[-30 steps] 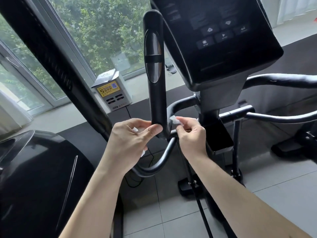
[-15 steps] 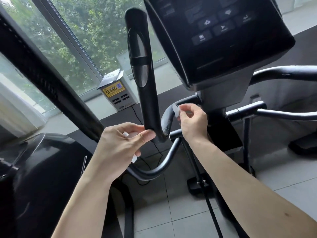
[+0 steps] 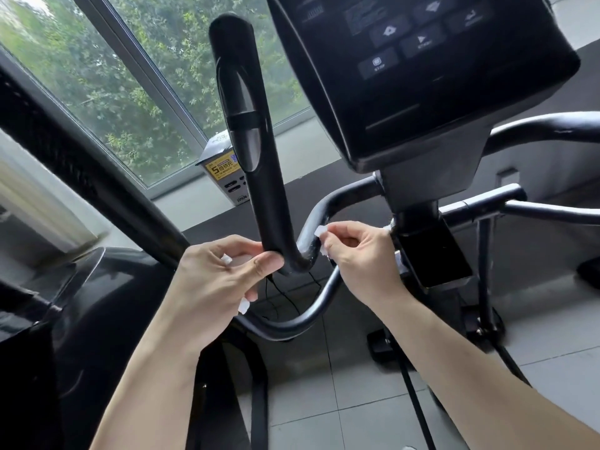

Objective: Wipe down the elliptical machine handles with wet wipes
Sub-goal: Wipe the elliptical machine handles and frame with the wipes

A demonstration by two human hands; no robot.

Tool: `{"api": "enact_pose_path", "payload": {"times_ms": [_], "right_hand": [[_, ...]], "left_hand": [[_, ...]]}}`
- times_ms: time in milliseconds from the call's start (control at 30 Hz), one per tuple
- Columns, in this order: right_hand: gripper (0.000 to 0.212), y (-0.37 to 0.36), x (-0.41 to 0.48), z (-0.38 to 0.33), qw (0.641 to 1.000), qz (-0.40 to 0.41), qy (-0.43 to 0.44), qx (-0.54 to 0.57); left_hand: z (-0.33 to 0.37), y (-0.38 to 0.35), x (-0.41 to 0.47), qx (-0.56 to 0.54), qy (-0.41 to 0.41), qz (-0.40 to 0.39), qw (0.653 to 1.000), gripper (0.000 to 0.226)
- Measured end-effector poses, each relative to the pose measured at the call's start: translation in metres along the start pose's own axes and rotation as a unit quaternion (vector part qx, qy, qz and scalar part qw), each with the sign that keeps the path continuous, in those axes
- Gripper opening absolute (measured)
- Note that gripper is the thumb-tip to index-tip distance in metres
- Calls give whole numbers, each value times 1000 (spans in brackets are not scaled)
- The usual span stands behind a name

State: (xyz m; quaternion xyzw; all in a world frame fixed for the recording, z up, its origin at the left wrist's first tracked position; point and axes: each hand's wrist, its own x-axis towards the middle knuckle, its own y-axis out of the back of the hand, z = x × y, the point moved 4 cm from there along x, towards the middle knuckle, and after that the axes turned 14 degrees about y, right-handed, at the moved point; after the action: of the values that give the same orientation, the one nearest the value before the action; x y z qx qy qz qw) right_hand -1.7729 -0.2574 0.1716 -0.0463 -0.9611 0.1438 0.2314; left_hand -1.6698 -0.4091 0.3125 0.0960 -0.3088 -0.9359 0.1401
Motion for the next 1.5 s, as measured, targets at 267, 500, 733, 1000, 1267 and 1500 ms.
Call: {"api": "enact_pose_path", "payload": {"times_ms": [267, 500, 733, 1000, 1267, 1500], "right_hand": [[6, -1, -40, -39, 982, -88, -15, 163], [8, 14, 16, 0, 998, 63, 3, -10], [6, -4, 28, 38, 997, 73, 2, -33], [6, -12, -33, -12, 999, 36, 15, 15], [8, 4, -20, -34, 999, 35, -28, 23], [10, -9, -79, -65, 988, -91, -61, 109]], "left_hand": [[-1, -1, 3, 13, 28, 14, 999, 26], [0, -2, -1, 22, 49, 27, 998, 17], [0, -2, -1, 29, 52, 34, 998, 17], [1, -2, 0, 31, 41, 34, 998, 16], [2, -3, -3, 20, 32, 31, 999, 23], [0, 1, -6, 2, 0, 34, 999, 19]]}}
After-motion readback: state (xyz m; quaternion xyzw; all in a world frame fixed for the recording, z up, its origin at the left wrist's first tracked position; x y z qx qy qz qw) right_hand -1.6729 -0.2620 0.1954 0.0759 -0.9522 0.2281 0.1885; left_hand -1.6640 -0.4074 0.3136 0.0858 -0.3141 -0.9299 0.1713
